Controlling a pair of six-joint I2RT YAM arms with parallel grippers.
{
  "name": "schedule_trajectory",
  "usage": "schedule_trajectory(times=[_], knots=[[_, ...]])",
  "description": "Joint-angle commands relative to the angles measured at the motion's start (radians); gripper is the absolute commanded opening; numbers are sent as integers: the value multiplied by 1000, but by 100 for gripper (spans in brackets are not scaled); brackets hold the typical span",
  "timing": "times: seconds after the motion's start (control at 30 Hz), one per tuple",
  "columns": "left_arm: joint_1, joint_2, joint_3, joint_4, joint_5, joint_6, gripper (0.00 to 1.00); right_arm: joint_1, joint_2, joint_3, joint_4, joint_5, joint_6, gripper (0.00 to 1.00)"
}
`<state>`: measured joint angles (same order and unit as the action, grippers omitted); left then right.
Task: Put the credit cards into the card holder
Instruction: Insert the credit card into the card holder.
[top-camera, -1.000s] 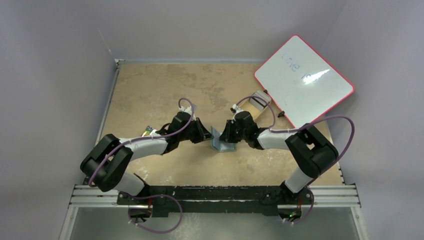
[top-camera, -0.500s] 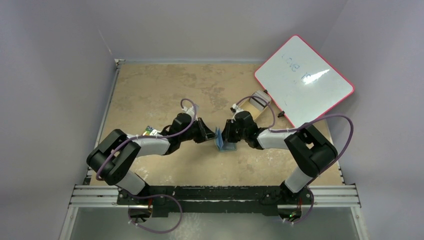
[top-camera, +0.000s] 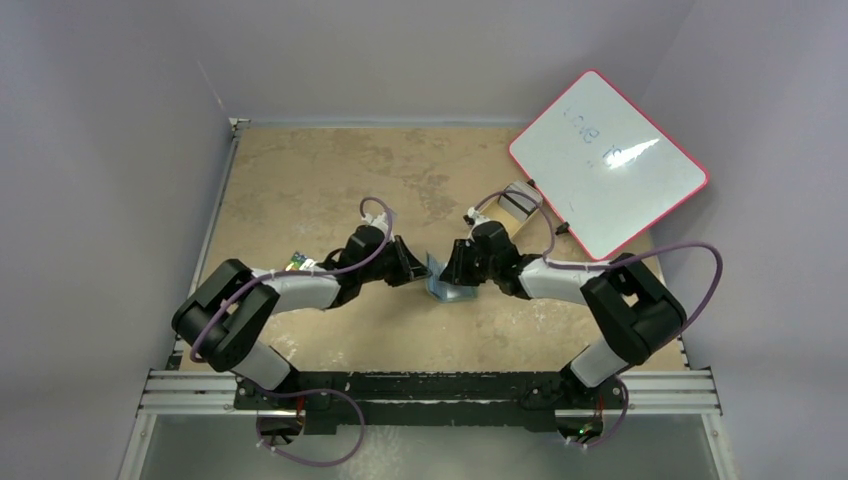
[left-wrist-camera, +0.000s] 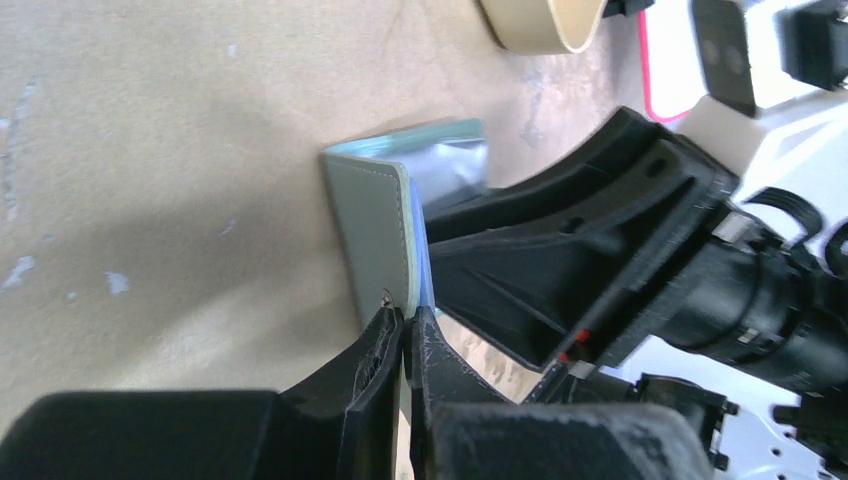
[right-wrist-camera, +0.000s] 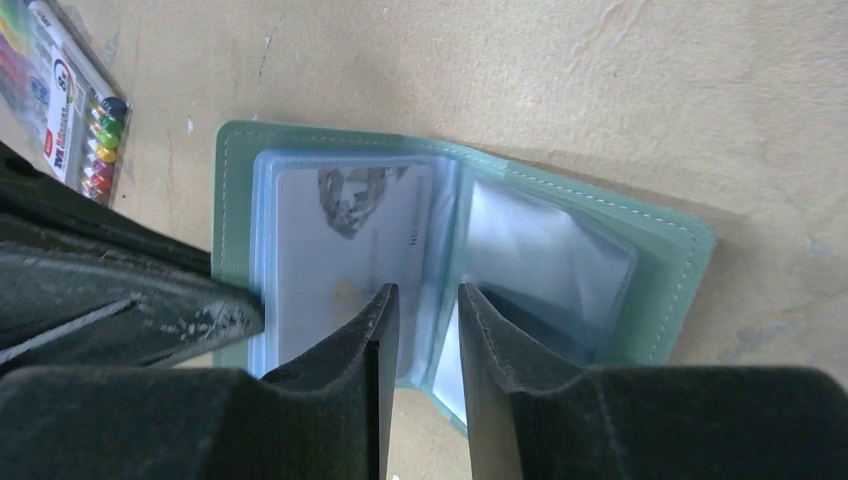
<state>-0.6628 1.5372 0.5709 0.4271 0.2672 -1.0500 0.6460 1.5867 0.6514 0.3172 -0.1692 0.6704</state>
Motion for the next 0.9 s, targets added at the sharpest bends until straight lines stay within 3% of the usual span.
schedule_trajectory(times=[0.0,0.33,0.67,0.87], knots=[[-7,-30,40,-105,-52,58,0,-2,-71,54,-110,59,-41,32],[-7,-81,115,-263,-79,110,0,-4,-187,81,-181,70,-49,38],[-11,-101,193,-407,-94,147,0,-5,-99,58,-139,135,-65,25],[-18,-83,208,-375,-65,133,0,-3,-16,38,-89,150,-71,23]])
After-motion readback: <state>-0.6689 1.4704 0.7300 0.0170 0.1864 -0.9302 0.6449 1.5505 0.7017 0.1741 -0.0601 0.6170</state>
